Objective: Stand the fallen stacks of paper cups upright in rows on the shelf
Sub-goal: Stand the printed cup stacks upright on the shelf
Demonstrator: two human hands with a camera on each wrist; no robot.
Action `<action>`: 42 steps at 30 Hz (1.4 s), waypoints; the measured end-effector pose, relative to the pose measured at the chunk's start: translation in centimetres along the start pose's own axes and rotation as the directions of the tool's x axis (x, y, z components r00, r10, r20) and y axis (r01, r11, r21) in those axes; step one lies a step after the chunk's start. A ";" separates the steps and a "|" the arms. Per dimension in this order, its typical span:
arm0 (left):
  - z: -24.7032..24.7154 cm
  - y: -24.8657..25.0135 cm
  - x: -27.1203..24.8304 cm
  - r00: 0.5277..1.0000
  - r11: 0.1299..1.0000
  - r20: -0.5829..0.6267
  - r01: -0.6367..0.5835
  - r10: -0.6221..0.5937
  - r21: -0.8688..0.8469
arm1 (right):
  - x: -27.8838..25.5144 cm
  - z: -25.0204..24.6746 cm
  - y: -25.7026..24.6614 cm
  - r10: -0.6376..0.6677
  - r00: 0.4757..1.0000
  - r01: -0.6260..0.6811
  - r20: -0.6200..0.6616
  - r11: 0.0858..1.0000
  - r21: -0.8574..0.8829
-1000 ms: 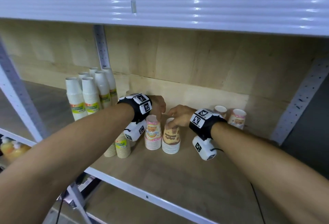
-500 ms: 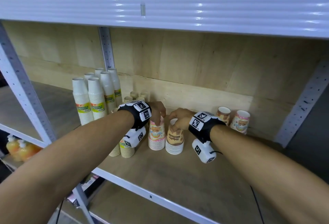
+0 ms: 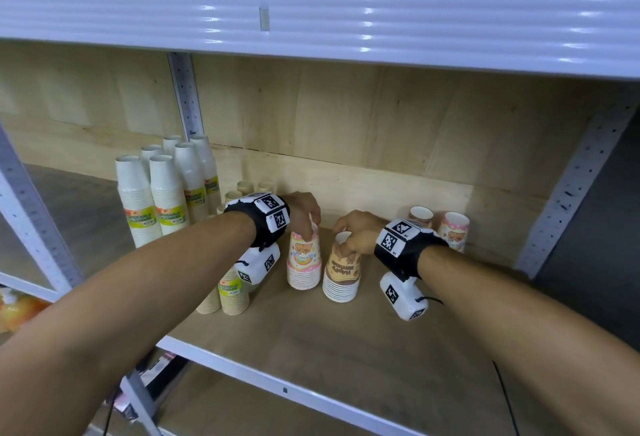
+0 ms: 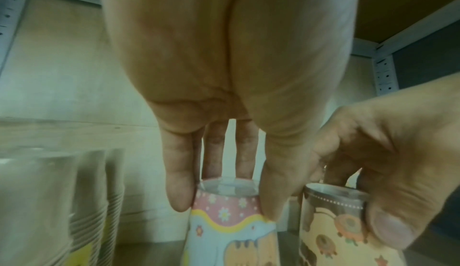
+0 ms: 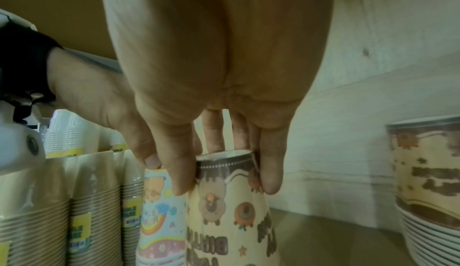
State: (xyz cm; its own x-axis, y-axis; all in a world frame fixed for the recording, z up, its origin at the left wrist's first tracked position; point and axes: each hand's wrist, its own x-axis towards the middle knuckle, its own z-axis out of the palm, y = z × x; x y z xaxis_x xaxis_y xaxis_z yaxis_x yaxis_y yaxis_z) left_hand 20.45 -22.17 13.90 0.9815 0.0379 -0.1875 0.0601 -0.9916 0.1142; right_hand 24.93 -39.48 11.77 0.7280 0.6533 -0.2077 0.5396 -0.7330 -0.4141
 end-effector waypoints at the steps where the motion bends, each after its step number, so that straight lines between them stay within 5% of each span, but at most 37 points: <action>1: -0.2 0.3 0.3 1.000 1.000 -0.005 -0.009 0.009 0.001 | -0.2 -0.3 0.3 0.012 1.000 -0.012 -0.007 1.000 0.000; 18: -0.9 9.8 7.0 0.948 0.946 -0.066 -0.316 0.311 -0.072 | -5.9 -3.4 7.1 0.261 0.953 -0.277 -0.155 0.956 -0.095; 33: 1.7 18.1 10.0 0.832 0.829 -0.048 -0.555 0.553 -0.067 | -10.2 -1.9 8.6 0.338 0.927 -0.343 -0.165 0.939 -0.003; 42: 2.5 18.8 10.3 0.813 0.814 -0.067 -0.581 0.578 -0.022 | -10.4 -1.0 8.7 0.340 0.928 -0.340 -0.154 0.940 0.029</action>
State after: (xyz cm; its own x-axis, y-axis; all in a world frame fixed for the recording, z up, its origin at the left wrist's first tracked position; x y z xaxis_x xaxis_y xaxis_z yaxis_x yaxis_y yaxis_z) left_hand 31.24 -40.73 11.68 0.8449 -0.5345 -0.0212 -0.5172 -0.8263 0.2229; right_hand 22.49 -52.85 11.21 0.9241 0.3273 -0.1972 0.2474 -0.9058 -0.3440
